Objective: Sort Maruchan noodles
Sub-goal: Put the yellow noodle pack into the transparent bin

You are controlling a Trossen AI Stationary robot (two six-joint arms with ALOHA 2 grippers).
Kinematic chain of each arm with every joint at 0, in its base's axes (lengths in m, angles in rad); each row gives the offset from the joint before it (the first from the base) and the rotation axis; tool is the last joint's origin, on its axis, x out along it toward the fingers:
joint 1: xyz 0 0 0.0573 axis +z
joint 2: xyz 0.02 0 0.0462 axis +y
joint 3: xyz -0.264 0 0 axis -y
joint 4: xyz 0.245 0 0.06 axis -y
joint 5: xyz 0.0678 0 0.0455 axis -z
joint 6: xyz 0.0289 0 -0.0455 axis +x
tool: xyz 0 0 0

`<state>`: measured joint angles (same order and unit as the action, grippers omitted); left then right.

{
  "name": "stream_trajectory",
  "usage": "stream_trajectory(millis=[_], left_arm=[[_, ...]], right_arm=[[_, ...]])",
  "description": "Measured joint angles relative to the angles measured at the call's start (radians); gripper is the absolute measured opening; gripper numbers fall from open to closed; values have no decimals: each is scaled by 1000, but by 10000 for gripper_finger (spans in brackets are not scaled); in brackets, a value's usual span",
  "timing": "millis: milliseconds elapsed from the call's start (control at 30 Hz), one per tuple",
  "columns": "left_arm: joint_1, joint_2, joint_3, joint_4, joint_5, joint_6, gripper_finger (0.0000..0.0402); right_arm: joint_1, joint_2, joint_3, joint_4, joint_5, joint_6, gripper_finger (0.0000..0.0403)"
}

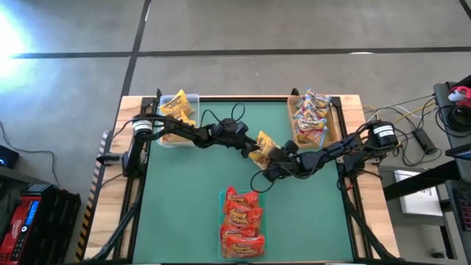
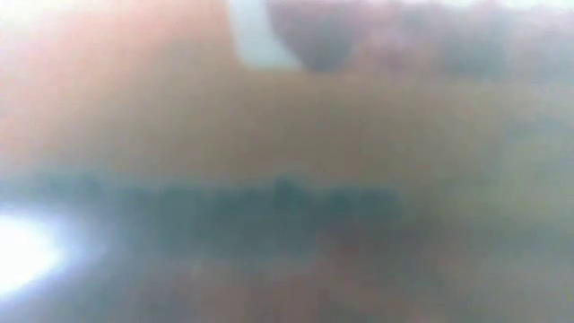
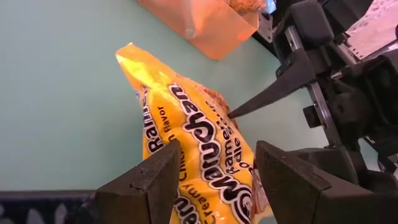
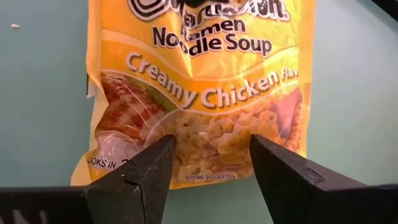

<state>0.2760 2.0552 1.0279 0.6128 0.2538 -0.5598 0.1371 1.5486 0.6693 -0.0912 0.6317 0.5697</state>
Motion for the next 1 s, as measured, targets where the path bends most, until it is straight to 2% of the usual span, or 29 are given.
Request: stream_trajectory(millis=[333,833,1000], left_arm=[[13,-12,-4,-48,-5,-26,192],[54,-14,-5,-80,-8,-51,192],[49,-14,-1,-76,36,-51,192]], right_arm=[[0,0,-32,11,1,10,203],[-12,-2,-123,168,3,13,203],[-20,-2,-124,191,-3,-11,203]])
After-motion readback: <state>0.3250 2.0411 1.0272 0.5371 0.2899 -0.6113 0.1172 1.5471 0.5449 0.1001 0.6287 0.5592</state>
